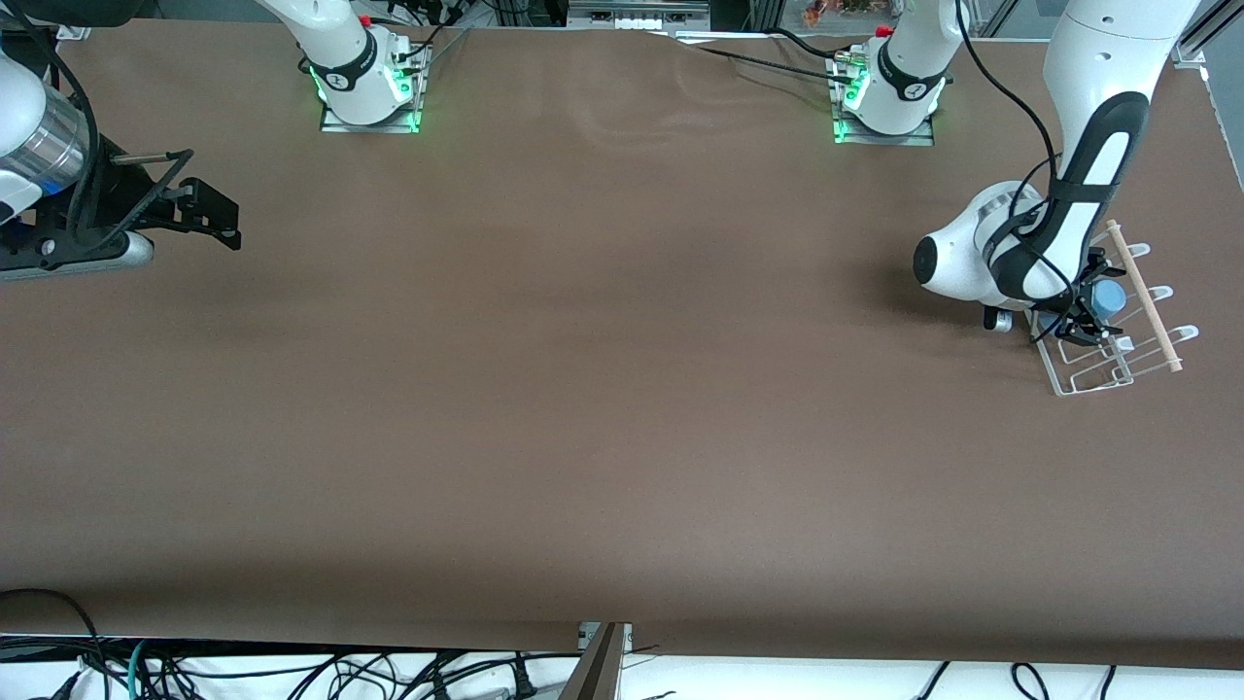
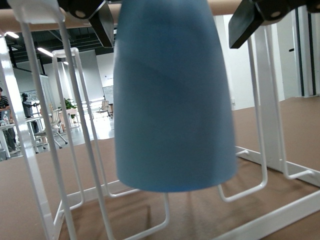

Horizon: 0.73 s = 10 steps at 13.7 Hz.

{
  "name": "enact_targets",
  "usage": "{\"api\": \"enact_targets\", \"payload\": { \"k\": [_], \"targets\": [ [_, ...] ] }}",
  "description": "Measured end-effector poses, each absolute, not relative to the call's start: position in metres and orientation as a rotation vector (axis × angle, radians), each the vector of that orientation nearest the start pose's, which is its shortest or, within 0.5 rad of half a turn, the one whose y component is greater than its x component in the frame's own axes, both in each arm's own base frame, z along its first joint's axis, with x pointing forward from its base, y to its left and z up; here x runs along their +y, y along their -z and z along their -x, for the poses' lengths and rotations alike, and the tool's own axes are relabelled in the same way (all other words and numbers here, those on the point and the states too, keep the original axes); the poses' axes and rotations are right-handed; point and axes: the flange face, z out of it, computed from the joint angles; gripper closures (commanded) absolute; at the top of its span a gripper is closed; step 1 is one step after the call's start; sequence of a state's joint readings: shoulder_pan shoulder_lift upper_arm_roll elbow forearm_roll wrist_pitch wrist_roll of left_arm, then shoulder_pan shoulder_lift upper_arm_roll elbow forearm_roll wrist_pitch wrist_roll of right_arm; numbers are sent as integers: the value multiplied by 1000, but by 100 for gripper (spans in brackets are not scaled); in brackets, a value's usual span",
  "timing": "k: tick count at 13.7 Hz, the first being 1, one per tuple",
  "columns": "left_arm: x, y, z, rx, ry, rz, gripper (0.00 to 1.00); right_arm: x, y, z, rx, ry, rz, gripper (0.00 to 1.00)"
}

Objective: Transfer cup to left arm and place on rack
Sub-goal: 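Lower the cup with the left gripper onto the rack, then open the left gripper and lift it away from the cup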

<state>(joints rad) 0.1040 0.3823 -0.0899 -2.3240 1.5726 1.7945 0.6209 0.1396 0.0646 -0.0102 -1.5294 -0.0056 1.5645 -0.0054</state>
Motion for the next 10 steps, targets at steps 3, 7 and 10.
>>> {"api": "enact_targets", "payload": {
  "k": [3,7,10],
  "targets": [
    [81,-198,-486,1523,-1114,1283,0,74,-607,-569,-212,-46,3142,0],
    [78,-225,-495,1519,-1118,1363,0,74,-607,-569,-212,-46,3142,0],
    [77,-253,-508,1497,-1098,1457,0,74,-607,-569,-212,-46,3142,0]
  ]
}}
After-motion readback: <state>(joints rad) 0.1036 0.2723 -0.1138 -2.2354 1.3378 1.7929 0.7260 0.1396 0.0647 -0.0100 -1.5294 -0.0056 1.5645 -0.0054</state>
